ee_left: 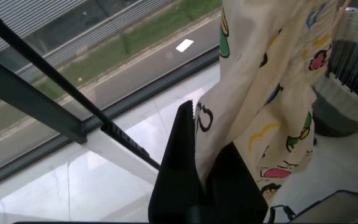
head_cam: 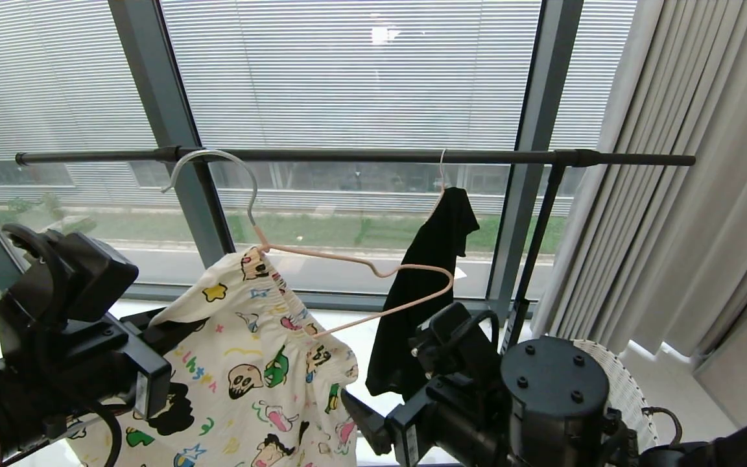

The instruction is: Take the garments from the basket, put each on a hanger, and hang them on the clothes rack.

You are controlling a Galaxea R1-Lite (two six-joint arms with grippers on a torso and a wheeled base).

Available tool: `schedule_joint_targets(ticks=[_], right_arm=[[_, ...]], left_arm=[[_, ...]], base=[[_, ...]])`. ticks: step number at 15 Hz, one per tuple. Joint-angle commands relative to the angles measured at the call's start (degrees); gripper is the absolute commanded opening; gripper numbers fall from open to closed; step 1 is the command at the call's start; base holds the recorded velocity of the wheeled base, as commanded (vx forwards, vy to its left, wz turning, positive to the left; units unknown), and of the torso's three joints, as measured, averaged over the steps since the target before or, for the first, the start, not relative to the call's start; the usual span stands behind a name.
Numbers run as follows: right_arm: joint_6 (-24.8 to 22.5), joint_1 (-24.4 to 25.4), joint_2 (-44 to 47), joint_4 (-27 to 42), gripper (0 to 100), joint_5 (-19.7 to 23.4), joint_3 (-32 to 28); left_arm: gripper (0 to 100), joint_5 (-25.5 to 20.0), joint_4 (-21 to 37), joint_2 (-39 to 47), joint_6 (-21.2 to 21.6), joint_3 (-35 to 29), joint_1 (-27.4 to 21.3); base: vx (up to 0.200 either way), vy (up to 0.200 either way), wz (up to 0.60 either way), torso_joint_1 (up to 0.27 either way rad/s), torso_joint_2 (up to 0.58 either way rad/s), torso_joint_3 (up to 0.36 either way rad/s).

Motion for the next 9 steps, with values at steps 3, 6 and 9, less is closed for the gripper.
schedule_joint_targets(ticks=[3,6,9], right_arm=[[0.1,-3.0,5.3,-0.1,100,-0.4,-4.4],[0.0,-3.1,6.5,-0.1,100,-0.2,-5.1],[-0.2,-1.2,7.5,-0.1,100,-0.1,-5.1]], left_arm=[[0,-1.7,0.0,-1.8,0.5,0.0,-0.4],[0,-2.4,0.0,-2.0,1.2,-0.2,-0.5],[0,-2.4,0.0,-2.0,1.2,-0.3,-1.6]], base=[[0.0,0.0,0.0,0.0,0.0,0.0],[0.0,0.0,0.0,0.0,0.0,0.0],[0.0,0.0,0.0,0.0,0.0,0.0]])
